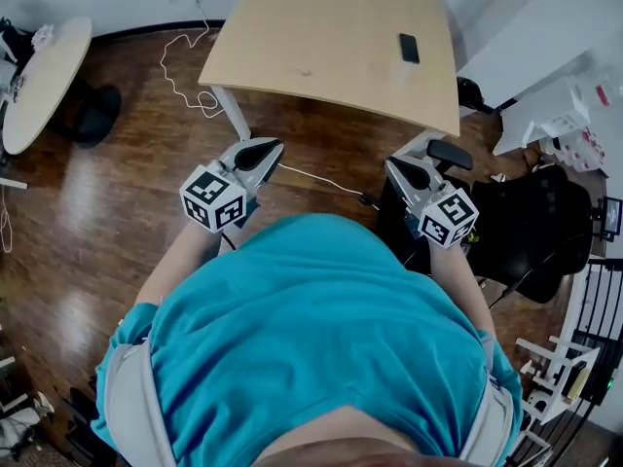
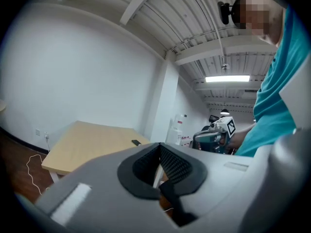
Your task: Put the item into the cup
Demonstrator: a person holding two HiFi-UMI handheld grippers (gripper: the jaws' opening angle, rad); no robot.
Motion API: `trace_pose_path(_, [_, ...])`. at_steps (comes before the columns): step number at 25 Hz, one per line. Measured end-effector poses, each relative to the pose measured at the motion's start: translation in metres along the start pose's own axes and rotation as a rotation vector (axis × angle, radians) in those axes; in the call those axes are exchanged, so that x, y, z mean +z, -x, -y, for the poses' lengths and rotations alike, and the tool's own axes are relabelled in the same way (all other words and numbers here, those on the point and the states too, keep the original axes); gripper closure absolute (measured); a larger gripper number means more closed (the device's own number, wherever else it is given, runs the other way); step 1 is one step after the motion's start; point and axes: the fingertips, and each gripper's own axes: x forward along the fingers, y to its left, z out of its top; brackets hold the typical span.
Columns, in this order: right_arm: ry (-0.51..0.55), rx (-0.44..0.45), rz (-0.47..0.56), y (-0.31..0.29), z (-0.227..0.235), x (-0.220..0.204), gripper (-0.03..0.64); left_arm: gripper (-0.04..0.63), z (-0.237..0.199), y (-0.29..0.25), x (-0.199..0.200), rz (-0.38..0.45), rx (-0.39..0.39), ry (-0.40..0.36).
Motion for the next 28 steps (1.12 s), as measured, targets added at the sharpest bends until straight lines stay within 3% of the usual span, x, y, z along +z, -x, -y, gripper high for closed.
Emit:
trace_pose_path(6, [-0.012,0.012,-0.035,-0.055,0.025,0.009,0.611,0.592,-0.052,-0.021,0.006,-0.024,-0.006,-0.009])
trace_pose_path(11, [-0.045,0.045,-0.04,-0.073,0.077,-0.001,0.61,0.592,-0.076,-0.061,0.004,-0.057,0.035,-0.019])
trace_pose_path(21, [0.036,0.281,-0.058,-0.113,0.19,-0.011,0.609,0.592,-0.115,-0.174,-0.003,-0.118,0.214,0.028])
trace_pose_path(28, [0.063,0.356,-0.106,-0.171,0.222,-0.011,0.604,0.592,-0.16,-0.191,-0.009,-0.16,0.278,0.056])
